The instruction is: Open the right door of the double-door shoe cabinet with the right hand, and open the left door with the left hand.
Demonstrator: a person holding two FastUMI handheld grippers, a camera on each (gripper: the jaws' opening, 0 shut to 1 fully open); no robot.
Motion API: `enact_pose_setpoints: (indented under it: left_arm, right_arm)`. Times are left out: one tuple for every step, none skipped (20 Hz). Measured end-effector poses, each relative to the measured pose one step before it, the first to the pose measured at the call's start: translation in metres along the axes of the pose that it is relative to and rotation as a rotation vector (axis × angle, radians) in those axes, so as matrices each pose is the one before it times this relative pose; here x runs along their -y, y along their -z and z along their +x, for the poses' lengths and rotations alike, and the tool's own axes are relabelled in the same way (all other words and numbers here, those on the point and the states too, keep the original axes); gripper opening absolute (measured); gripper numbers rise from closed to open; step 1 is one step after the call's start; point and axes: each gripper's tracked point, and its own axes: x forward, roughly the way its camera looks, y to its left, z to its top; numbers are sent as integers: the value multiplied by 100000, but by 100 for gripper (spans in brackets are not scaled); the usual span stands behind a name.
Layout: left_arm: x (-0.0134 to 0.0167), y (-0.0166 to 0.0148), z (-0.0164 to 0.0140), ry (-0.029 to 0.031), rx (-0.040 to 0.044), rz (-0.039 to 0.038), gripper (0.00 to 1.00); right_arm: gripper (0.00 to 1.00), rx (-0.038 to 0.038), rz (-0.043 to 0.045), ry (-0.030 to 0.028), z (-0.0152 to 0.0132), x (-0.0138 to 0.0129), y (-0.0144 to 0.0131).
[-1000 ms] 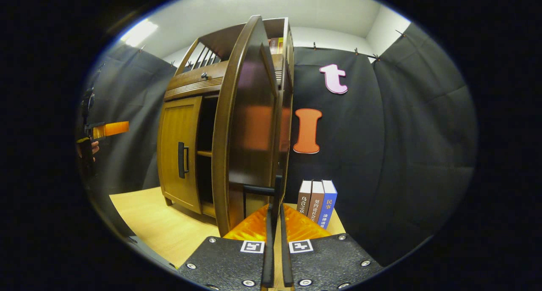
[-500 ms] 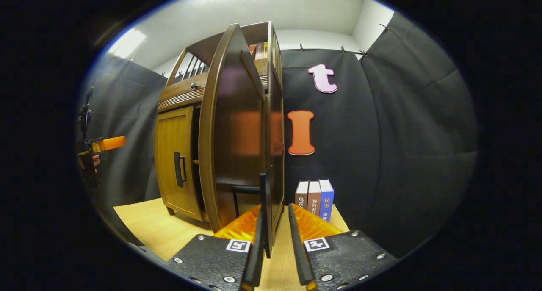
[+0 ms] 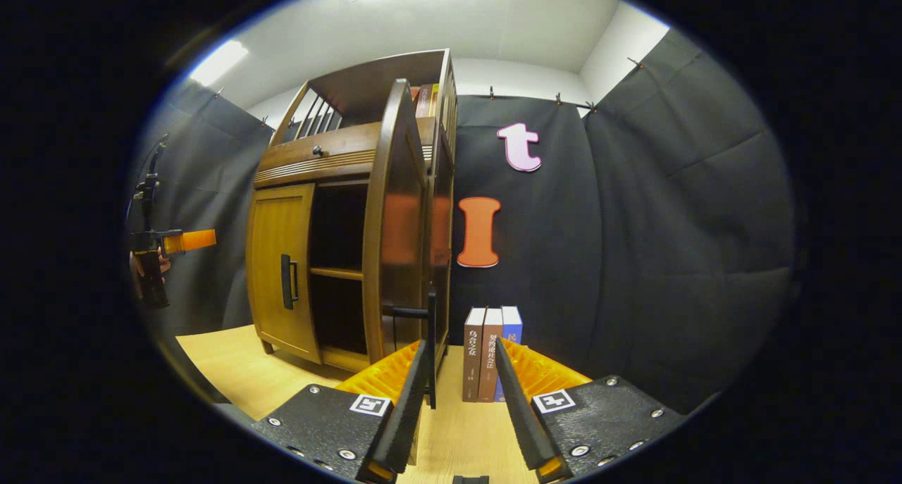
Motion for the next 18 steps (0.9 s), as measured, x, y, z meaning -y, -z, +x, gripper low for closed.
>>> enact_pose_setpoints:
  left_arm:
    - [134, 46, 296, 172, 59, -42, 98]
    - [63, 48, 250, -180, 42, -385, 98]
    - [-16, 145, 223, -120, -119, -781, 98]
    - [9, 232, 250, 265, -494, -753, 98]
    - [39, 276, 212, 80, -438, -445, 98]
    - [-201, 61, 249, -403, -142, -232, 98]
    - [-244, -232, -26, -349, 96, -96, 98]
    - [-241, -226, -19, -554, 514, 180, 98]
    - [-411, -204, 10, -820, 843, 430, 99]
    - [-534, -343, 58, -1068, 1057, 623, 98]
    - [-536, -301, 90, -828, 763, 782, 99]
    - [-421, -250, 97, -811, 504, 845, 98]
    - [-439, -151, 103, -870, 124, 855, 98]
    - [-395, 4, 152, -626, -285, 601, 98]
    - [-315, 201, 124, -889, -697, 378, 98]
    - [-415, 235, 321, -1127, -1261, 458, 98]
    - [-213, 151, 536, -325, -726, 114, 98]
    - [66, -115, 549, 467, 120, -498, 98]
  right_arm:
    - [59, 863, -183, 1379, -652, -452, -743]
    - [72, 566, 76, 957, -648, -811, -687]
    - [72, 396, 169, 1057, -661, -758, -768]
    - [63, 131, -38, 878, -407, -1010, -606]
    - [64, -904, -244, 494, -372, -1056, -118]
    - [65, -2023, -419, -303, -347, -1202, 234]
    - [77, -1285, 976, 154, -200, -1086, 249]
    - [59, -315, 2883, 46, -133, -1142, -117]
    - [72, 215, 2937, -547, 8, -1139, -280]
    - [87, 493, 2455, 377, 309, -817, -182]
    - [78, 886, 1360, 108, 121, -492, -95]
    - [94, 1364, 510, -298, 290, -568, -268]
    - [95, 1466, -390, -827, 332, -695, -119]
    - [99, 436, -632, -1322, 439, -634, -137]
    - [100, -493, -616, -1121, 528, -630, 320]
    - [91, -1130, -193, -702, 689, -460, 285]
    - [92, -736, 635, 207, 655, -206, 152]
    - [100, -281, 903, -166, 629, -253, 234]
